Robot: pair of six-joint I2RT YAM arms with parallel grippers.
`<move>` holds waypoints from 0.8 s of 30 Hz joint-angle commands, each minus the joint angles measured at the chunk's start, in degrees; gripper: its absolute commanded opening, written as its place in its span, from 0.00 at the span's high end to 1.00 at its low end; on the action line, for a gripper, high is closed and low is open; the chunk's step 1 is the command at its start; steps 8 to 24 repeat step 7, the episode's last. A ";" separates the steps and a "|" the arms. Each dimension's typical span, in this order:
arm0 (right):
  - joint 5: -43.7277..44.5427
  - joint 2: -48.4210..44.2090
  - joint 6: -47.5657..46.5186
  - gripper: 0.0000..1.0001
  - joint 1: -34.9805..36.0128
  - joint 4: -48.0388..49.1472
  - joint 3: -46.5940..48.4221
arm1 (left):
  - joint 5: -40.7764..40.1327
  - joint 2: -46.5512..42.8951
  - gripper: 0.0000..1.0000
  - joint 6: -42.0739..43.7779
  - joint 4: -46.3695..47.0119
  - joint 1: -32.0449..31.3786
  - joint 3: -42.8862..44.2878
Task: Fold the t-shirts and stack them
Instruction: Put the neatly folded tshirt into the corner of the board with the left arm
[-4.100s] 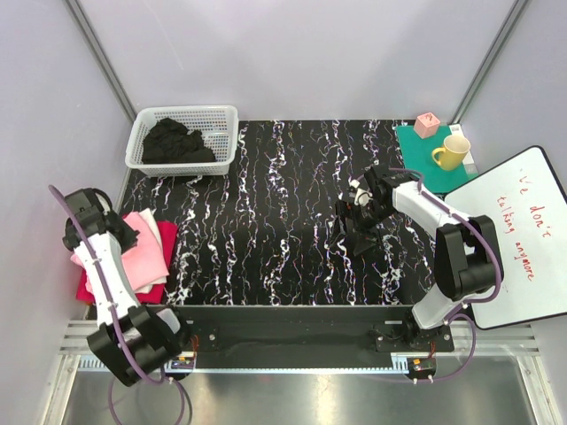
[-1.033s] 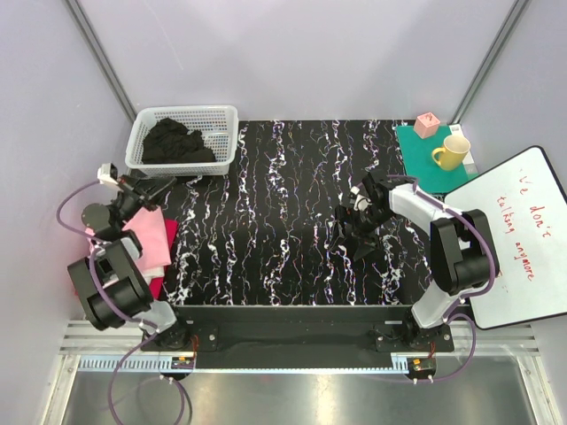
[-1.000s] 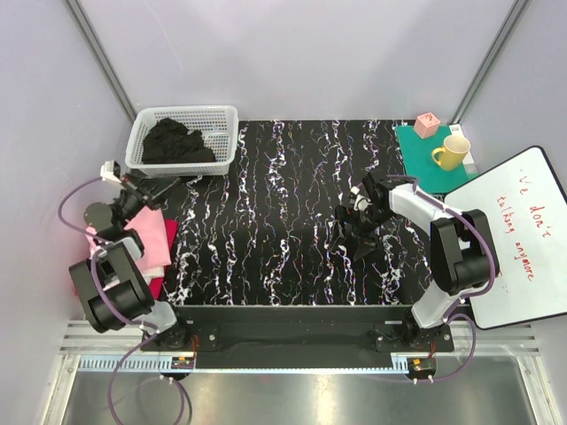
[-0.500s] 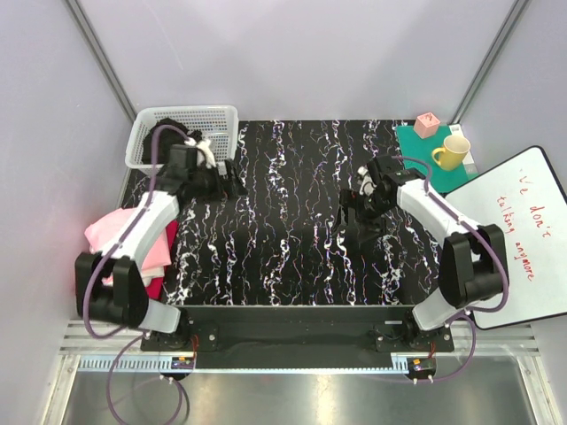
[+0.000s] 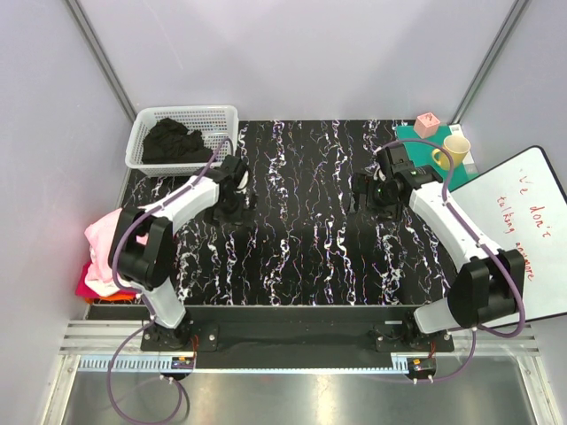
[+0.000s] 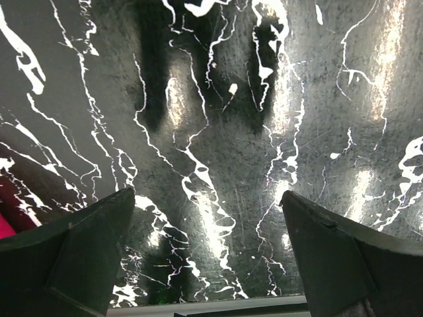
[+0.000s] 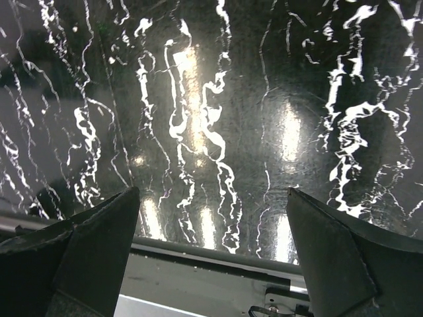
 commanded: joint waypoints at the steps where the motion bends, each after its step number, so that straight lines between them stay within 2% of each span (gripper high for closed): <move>1: 2.78 -2.76 1.48 0.00 0.18 0.79 -0.84 | 0.43 -1.44 0.01 2.64 0.05 -0.02 3.07; 6: 3.66 -3.46 2.00 0.00 0.18 1.41 -1.46 | 2.19 -1.97 0.01 5.19 0.04 0.15 3.42; 24: 3.92 -3.64 2.09 0.00 0.18 1.32 -1.29 | 2.37 -2.06 0.01 5.19 0.13 0.07 3.51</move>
